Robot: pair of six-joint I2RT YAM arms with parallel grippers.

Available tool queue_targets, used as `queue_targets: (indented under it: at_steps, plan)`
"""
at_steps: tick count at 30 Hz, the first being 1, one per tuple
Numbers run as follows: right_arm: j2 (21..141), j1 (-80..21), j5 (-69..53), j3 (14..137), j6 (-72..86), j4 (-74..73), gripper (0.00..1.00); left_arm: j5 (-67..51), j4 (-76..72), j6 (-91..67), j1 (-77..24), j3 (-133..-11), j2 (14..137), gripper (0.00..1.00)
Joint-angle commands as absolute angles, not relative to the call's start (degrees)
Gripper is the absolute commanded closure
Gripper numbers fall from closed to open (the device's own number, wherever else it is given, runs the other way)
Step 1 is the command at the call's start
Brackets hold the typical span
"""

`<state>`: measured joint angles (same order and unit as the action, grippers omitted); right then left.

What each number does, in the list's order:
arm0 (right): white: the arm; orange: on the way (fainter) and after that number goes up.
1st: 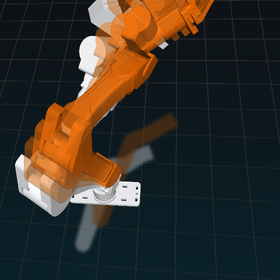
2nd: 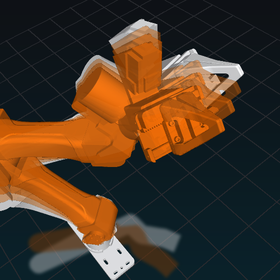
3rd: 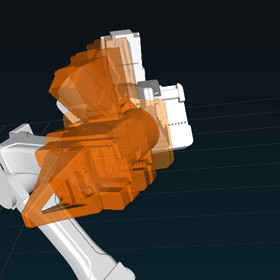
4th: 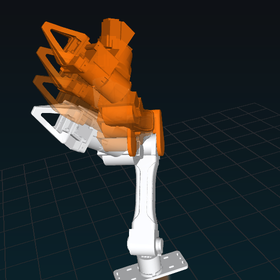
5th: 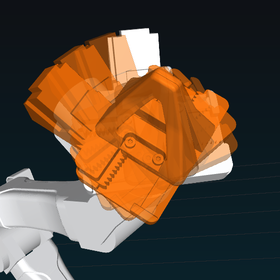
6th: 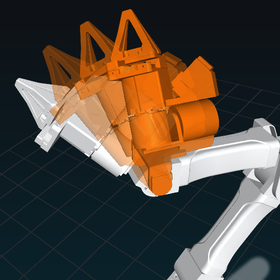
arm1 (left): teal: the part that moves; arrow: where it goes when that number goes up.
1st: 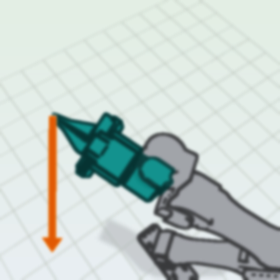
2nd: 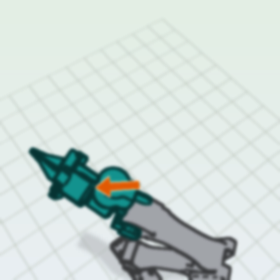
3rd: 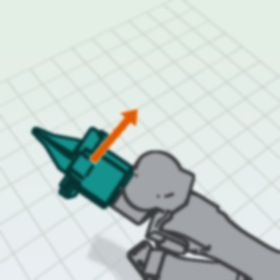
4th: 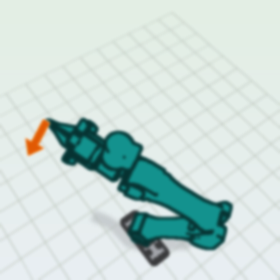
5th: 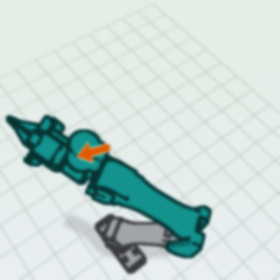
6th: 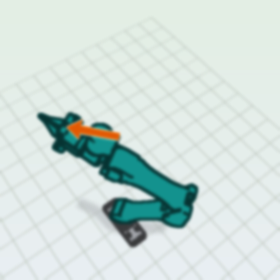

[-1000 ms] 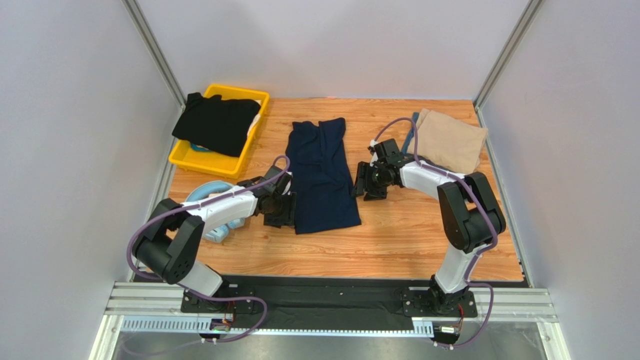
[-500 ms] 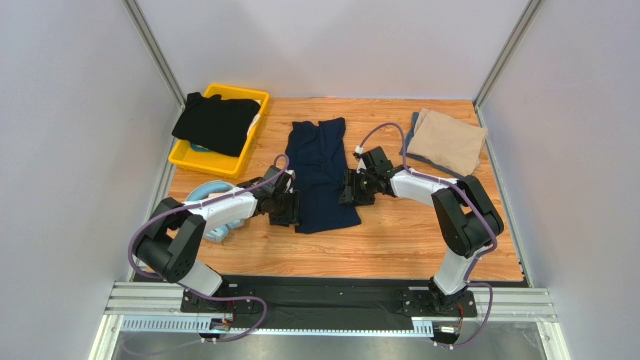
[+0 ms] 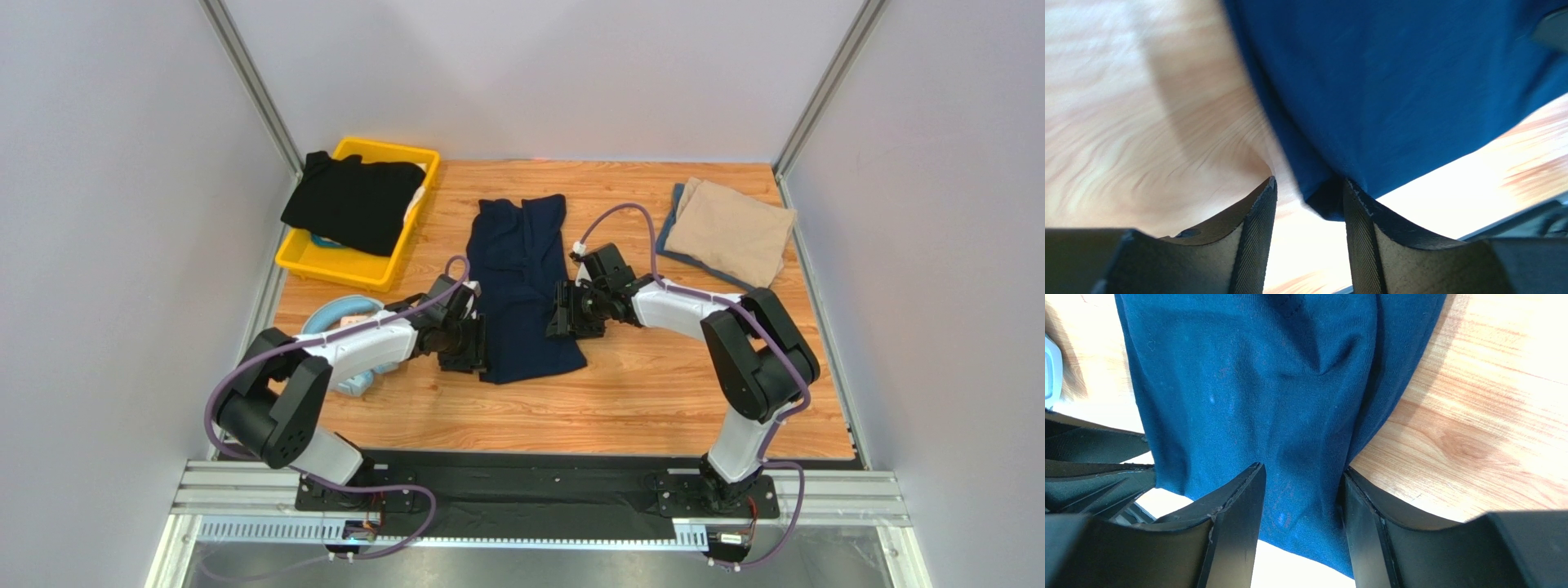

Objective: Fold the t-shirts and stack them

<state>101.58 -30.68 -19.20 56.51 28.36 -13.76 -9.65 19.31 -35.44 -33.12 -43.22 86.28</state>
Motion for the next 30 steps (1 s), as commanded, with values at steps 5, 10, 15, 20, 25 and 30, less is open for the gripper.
queue_targets:
  at_steps: [5, 10, 15, 20, 25, 30]
  plan:
    - [105.12, -31.64, -14.59, 53.26, 27.86, -20.57, 0.47, -5.8, 26.11, -34.19, -32.87, -38.24, 78.49, 0.5]
    - [105.82, -31.64, -14.59, 53.17, 27.86, -20.65, 0.47, -10.01, 19.26, -37.26, -29.89, -33.33, 77.43, 0.45]
    - [105.91, -31.64, -14.33, 53.0, 27.6, -21.01, 0.48, -17.31, 11.43, -39.46, -26.2, -30.06, 79.62, 0.42]
    - [106.08, -31.73, -13.8, 53.44, 27.16, -22.06, 0.48, -18.89, 10.45, -40.43, -24.44, -29.53, 79.45, 0.41]
    - [106.35, -31.64, -13.54, 54.49, 26.72, -22.76, 0.48, -16.97, 15.29, -38.76, -23.3, -31.55, 76.82, 0.41]
    - [107.14, -31.64, -13.54, 55.11, 26.72, -23.03, 0.49, -18.45, 14.24, -38.58, -20.4, -29.71, 73.92, 0.43]
